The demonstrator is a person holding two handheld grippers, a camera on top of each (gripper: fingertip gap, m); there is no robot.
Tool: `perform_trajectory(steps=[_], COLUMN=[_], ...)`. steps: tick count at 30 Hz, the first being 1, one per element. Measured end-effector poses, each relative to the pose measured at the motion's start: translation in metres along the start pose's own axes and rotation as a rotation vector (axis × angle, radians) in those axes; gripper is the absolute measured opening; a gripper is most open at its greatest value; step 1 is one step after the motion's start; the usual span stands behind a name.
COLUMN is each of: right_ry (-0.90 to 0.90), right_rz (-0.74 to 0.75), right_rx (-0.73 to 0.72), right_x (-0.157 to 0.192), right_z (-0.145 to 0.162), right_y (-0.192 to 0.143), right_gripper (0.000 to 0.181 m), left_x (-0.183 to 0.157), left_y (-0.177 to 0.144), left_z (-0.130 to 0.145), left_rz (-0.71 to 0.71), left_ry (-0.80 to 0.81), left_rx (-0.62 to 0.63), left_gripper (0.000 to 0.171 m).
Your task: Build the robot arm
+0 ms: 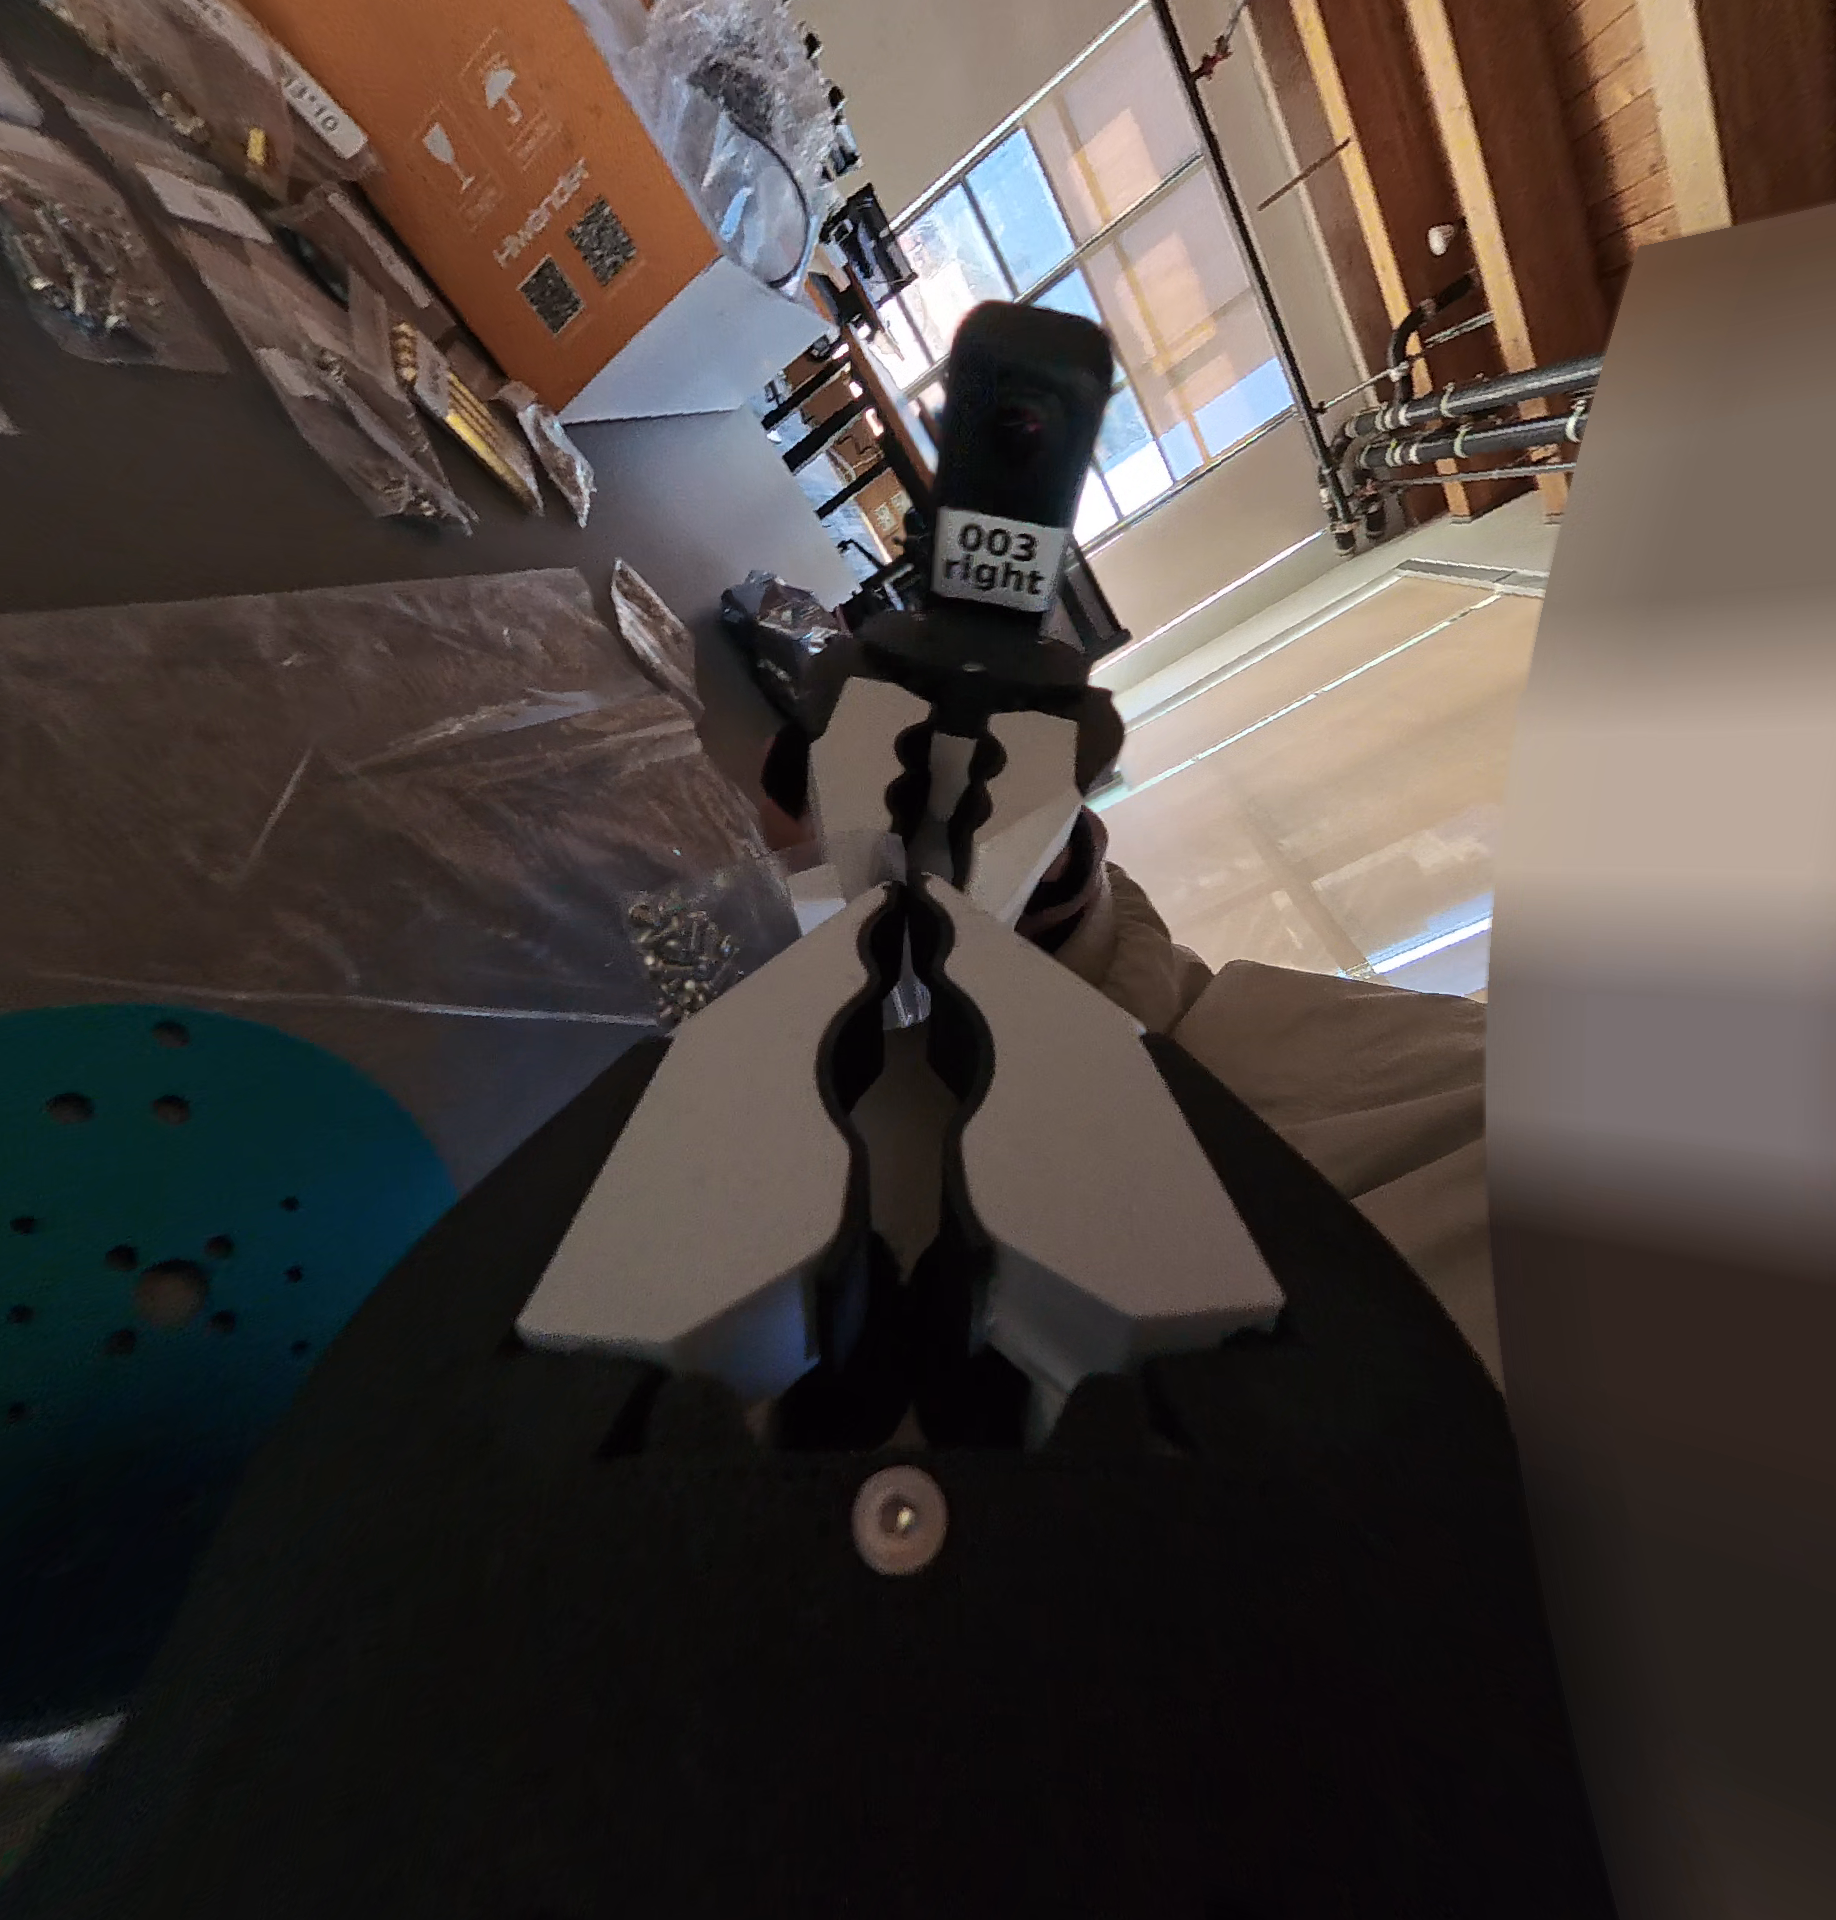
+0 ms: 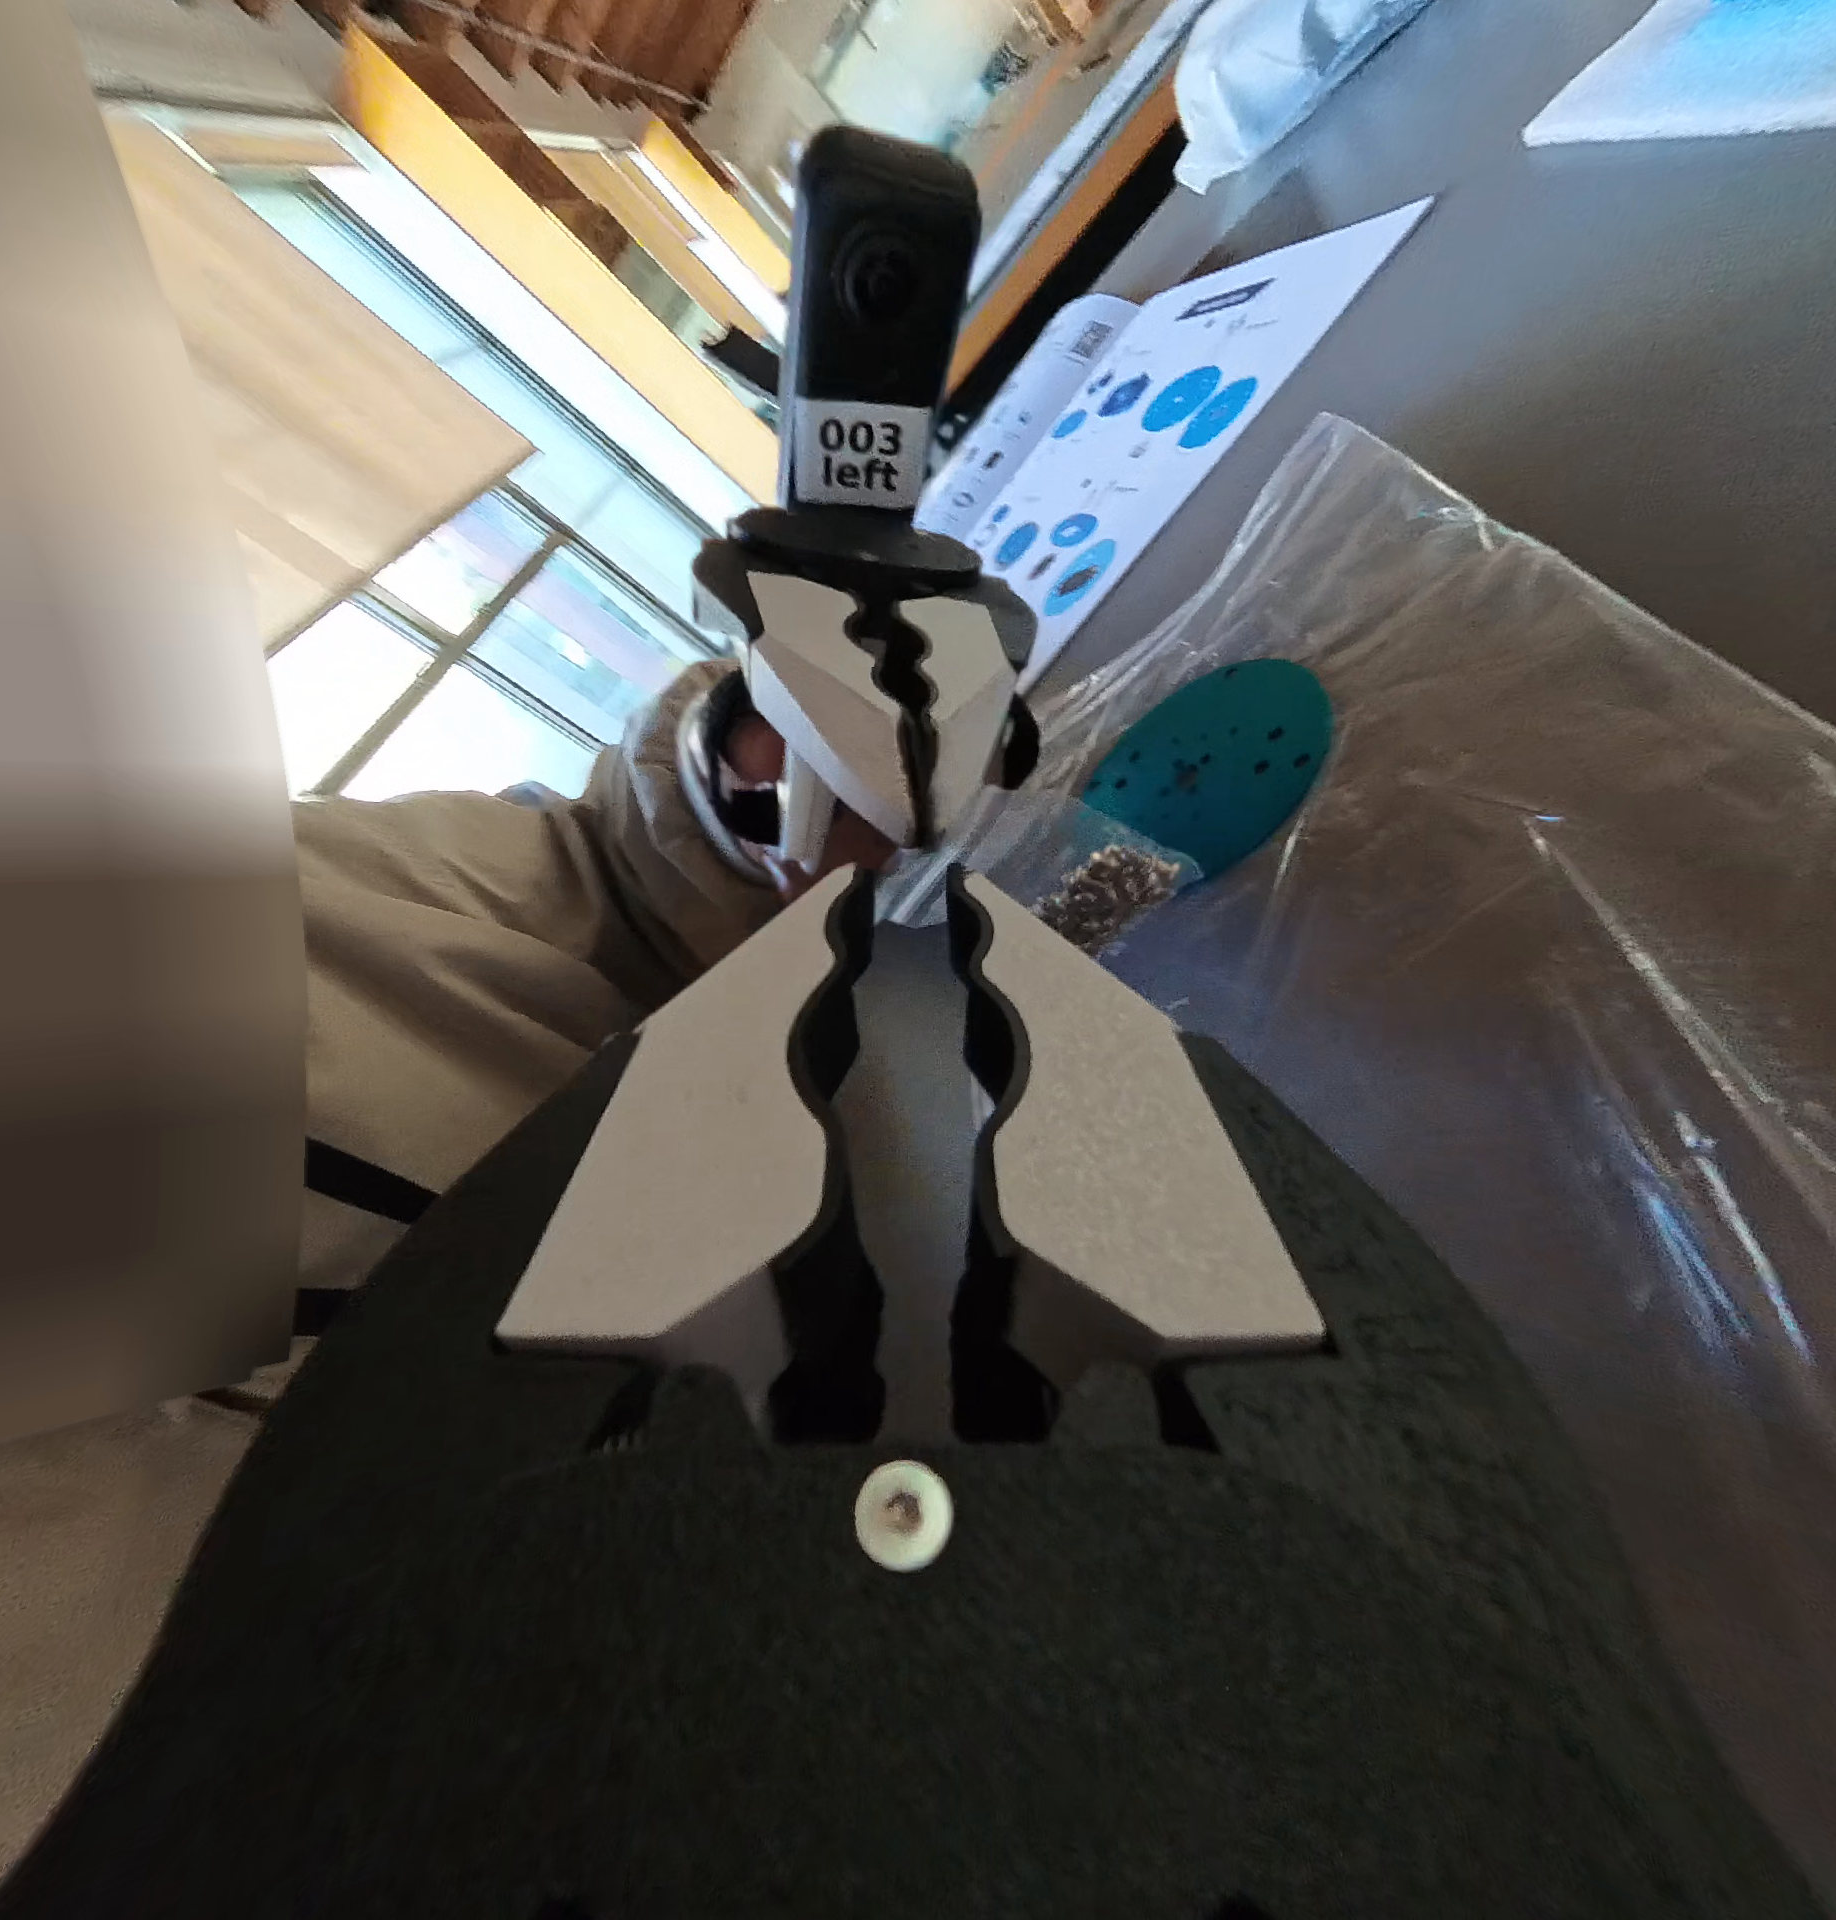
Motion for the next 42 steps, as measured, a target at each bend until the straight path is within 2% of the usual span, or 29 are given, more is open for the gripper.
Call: perform_trajectory(steps=[6, 10, 17, 22, 34, 42], right_ry=[0.151, 0.119, 0.113, 0.118, 0.171, 0.185], right_rz=[-0.140, -0.139, -0.091, -0.067, -0.157, -0.223], right_rx=[-0.042, -0.046, -0.039, -0.015, -0.022, -0.033], right_x=[-0.007, -0.003, -0.006, -0.007, -0.006, -0.002], right_z=[-0.002, -0.003, -0.002, 0.001, 0.000, -0.003], right_y=[-0.004, -0.005, -0.005, -0.002, -0.002, -0.005], right_gripper=[0.002, 0.014, 0.008, 0.019, 0.003, 0.003], left_x=[-0.007, -0.005, -0.001, -0.001, -0.005, -0.013], left_y=[0.002, 0.002, 0.003, 0.003, 0.005, 0.006], left_z=[-0.001, -0.001, 0.002, 0.002, 0.003, 0.001], left_rz=[0.038, 0.038, 0.047, 0.030, 0.102, 0.141], left_ry=[0.048, 0.036, 0.003, 0.016, 0.002, 0.053], left_rx=[-0.014, -0.029, -0.064, -0.071, -0.059, -0.047], left_gripper=[0.000, 0.000, 0.000, 0.000, 0.000, 0.000])
Point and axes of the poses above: each gripper's, where its closed fingertips meet, y out along the fingers, z out of its underside, x = y × z across the jaws, the point moved 10 cm from there along -y, back along the fingers, and after that the axes turned 14 degrees about z, right-handed, at the moved point
